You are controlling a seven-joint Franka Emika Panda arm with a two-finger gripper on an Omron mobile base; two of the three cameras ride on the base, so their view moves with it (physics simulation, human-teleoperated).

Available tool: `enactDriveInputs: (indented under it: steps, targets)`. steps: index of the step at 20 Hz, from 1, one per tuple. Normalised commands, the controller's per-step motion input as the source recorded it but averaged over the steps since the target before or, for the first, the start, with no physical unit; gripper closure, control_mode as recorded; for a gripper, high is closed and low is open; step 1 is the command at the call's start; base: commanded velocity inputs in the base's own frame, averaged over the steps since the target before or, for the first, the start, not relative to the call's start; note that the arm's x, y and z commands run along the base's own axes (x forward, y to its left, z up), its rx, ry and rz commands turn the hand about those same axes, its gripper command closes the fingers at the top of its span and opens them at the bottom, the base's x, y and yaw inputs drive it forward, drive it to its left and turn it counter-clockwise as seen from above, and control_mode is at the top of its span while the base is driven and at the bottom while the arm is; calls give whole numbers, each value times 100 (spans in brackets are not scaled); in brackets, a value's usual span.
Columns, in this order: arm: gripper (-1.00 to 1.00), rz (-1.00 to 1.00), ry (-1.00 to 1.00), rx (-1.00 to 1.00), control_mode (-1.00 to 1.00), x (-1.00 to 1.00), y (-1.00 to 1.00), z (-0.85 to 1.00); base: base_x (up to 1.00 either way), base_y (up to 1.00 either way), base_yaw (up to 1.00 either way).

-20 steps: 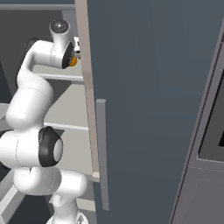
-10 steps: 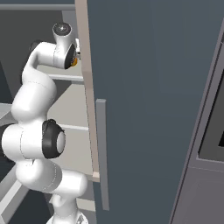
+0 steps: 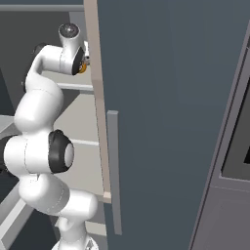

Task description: Take the lemon wedge, orange, and lemon from the freezer and place them in the bowl on the counter.

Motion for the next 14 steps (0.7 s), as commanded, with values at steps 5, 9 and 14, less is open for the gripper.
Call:
enactDriveInputs:
  steps: [5,9,14]
  targets:
    - [100,-4,-28,0,-100,-77,0,8,0,0,0]
    - [100,-12,-54,0,-100,-100,0,28,0,0,0]
    - [100,-22,-21,15,-100,-100,-5,42,0,0,0]
